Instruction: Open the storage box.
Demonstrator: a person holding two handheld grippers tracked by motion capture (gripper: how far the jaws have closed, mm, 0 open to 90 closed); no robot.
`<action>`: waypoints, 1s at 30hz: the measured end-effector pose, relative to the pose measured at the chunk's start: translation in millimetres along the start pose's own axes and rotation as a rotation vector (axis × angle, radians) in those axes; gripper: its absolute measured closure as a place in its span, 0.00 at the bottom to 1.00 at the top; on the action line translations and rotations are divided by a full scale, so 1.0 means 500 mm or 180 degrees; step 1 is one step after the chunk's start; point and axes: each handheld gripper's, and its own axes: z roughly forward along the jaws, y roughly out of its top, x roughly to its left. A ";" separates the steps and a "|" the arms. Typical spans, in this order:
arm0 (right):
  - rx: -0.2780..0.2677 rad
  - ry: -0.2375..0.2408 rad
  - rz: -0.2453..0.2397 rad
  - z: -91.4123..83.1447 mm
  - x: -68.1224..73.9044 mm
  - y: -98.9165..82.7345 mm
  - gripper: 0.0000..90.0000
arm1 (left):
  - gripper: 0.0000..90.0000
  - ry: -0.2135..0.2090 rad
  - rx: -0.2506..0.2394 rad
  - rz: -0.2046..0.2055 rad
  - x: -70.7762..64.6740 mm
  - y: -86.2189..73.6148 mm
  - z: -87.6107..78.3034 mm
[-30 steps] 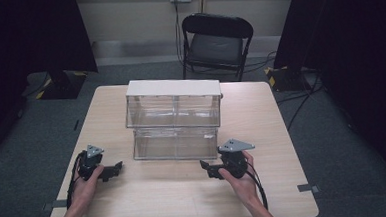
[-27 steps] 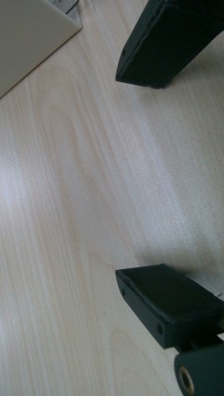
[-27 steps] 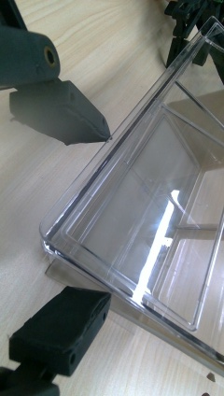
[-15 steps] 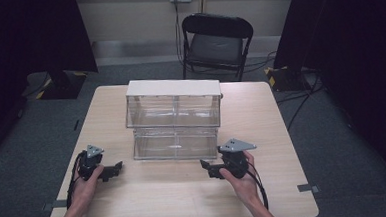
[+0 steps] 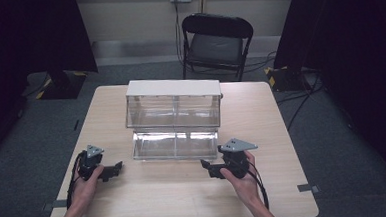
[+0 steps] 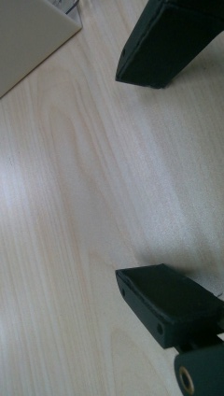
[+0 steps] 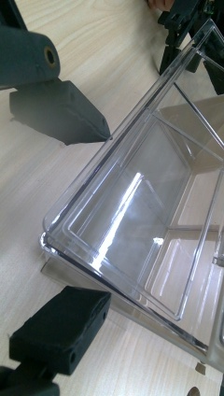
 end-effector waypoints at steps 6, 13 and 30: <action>-0.0014 -0.0003 0.0003 -0.003 0.000 0.001 0.21 | 0.06 0.0000 -0.0001 -0.0001 0.000 0.000 0.000; -0.0018 0.0000 0.0017 -0.008 0.000 0.004 0.21 | 0.06 0.0000 -0.0002 -0.0002 0.000 0.000 0.000; -0.0081 0.0005 0.0036 -0.014 0.002 0.009 0.21 | 0.06 -0.0001 -0.0001 -0.0002 0.000 0.000 0.000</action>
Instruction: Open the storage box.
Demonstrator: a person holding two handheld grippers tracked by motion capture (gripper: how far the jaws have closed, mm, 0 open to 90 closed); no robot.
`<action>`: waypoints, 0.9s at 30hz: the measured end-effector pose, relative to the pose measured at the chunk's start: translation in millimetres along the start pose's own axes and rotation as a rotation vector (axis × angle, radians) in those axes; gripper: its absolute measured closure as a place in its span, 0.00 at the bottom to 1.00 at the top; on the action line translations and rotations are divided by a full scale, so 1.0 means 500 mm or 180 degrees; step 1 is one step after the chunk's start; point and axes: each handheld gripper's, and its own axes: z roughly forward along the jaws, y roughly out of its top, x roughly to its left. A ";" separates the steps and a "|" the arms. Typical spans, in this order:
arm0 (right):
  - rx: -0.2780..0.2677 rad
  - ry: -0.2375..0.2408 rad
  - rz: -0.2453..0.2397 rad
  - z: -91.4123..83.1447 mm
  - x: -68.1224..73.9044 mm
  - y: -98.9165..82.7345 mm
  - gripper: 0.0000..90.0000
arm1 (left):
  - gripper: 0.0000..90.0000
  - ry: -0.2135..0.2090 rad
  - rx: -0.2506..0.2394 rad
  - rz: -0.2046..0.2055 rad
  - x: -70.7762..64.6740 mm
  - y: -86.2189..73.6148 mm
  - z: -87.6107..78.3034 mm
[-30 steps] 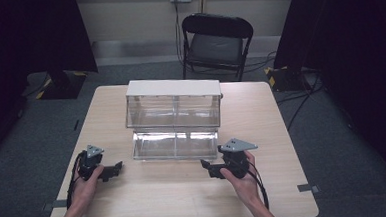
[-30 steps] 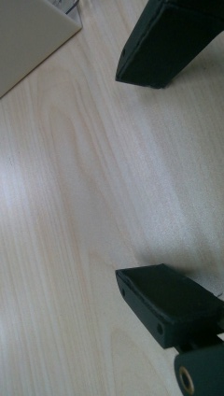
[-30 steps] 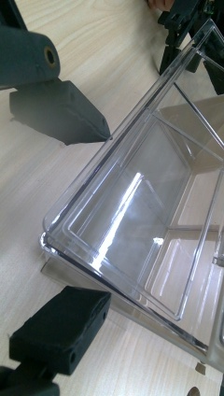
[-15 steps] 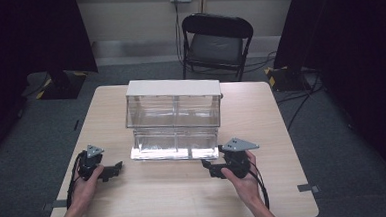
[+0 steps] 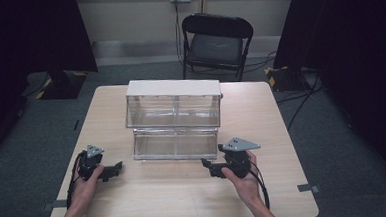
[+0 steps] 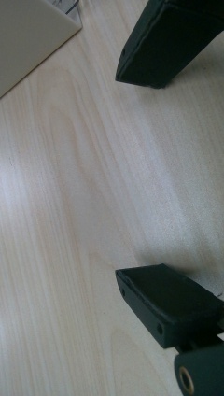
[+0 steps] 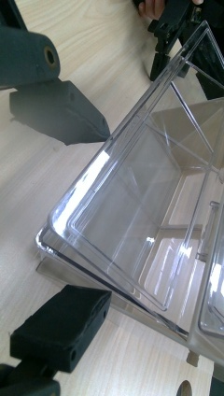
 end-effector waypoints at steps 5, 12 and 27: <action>-0.0013 0.0018 -0.0007 -0.002 -0.001 0.003 0.21 | 0.06 0.0000 0.0000 0.0000 0.000 0.000 0.000; -0.0027 0.0025 -0.0022 -0.004 -0.001 0.006 0.21 | 0.06 0.0000 0.0000 0.0000 0.000 0.000 0.000; -0.0070 0.0044 -0.0010 -0.008 0.001 0.014 0.22 | 0.06 -0.0001 0.0000 0.0000 0.000 0.000 0.000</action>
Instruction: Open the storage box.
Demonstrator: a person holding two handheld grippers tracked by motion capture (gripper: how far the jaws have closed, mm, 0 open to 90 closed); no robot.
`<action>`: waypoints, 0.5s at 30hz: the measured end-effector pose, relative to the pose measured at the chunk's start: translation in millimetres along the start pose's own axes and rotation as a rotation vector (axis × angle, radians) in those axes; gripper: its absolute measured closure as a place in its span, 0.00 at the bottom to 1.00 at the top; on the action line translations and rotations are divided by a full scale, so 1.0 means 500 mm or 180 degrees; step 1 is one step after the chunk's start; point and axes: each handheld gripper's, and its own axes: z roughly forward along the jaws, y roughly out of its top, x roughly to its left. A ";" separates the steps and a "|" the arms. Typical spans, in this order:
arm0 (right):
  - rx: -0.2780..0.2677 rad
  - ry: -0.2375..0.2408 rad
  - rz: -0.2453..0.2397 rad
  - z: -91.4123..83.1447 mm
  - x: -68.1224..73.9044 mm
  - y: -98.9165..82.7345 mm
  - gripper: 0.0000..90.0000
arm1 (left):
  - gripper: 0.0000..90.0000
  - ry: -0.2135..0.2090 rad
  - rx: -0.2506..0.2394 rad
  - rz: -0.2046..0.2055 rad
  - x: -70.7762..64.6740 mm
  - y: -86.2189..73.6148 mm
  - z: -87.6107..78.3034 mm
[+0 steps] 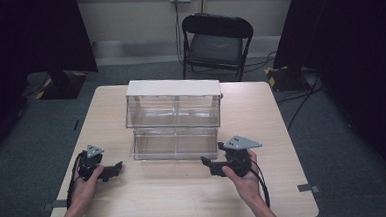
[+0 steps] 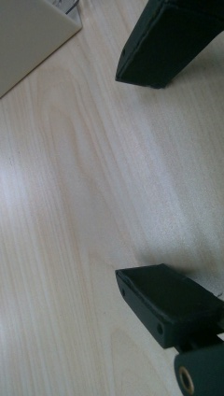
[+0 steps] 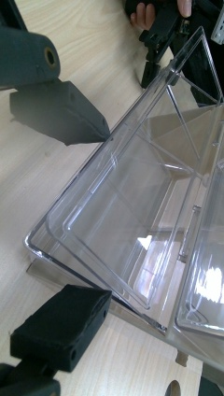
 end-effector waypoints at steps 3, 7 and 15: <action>-0.0006 0.0004 -0.0001 -0.001 0.000 0.001 0.22 | 0.06 0.0000 0.0000 -0.0001 0.000 0.000 0.000; -0.0033 0.0009 0.0011 -0.004 0.001 0.006 0.22 | 0.06 0.0001 0.0001 0.0000 0.000 0.000 0.000; -0.0065 0.0028 0.0027 -0.004 0.001 0.009 0.22 | 0.06 0.0001 0.0000 0.0000 0.000 0.000 0.000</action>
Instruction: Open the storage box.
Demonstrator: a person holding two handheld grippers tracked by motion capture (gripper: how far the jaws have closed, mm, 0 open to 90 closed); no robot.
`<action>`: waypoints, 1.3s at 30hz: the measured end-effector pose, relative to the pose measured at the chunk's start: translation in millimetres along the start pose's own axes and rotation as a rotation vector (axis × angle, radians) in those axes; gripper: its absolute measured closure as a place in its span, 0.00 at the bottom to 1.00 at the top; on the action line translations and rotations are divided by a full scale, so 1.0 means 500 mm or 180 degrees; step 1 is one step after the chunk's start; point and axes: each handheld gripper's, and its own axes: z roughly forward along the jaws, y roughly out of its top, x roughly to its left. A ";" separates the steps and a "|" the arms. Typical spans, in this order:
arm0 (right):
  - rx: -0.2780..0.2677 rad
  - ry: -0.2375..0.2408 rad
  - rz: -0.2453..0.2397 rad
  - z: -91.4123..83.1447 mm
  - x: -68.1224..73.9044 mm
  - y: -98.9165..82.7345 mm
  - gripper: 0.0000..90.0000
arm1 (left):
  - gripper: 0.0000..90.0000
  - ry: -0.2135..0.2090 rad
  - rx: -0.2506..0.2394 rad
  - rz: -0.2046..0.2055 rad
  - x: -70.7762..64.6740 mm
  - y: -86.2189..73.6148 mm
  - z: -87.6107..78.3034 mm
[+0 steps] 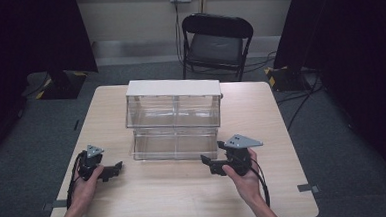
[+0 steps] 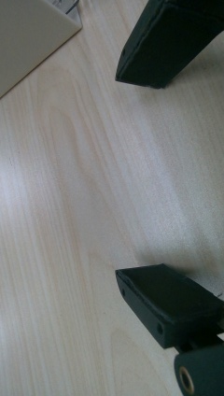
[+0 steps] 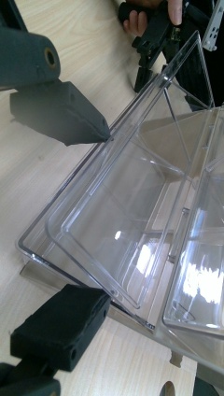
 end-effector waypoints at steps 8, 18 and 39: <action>-0.0020 0.0014 0.0049 -0.002 -0.002 0.005 0.23 | 0.06 0.0000 0.0000 0.0001 0.000 0.000 0.000; -0.0047 0.0032 0.0076 -0.003 -0.006 0.008 0.23 | 0.06 -0.0001 -0.0001 0.0000 0.000 0.000 0.000; -0.0048 0.0016 0.0097 0.003 -0.010 0.012 0.21 | 0.06 0.0000 0.0003 0.0002 0.000 0.000 0.000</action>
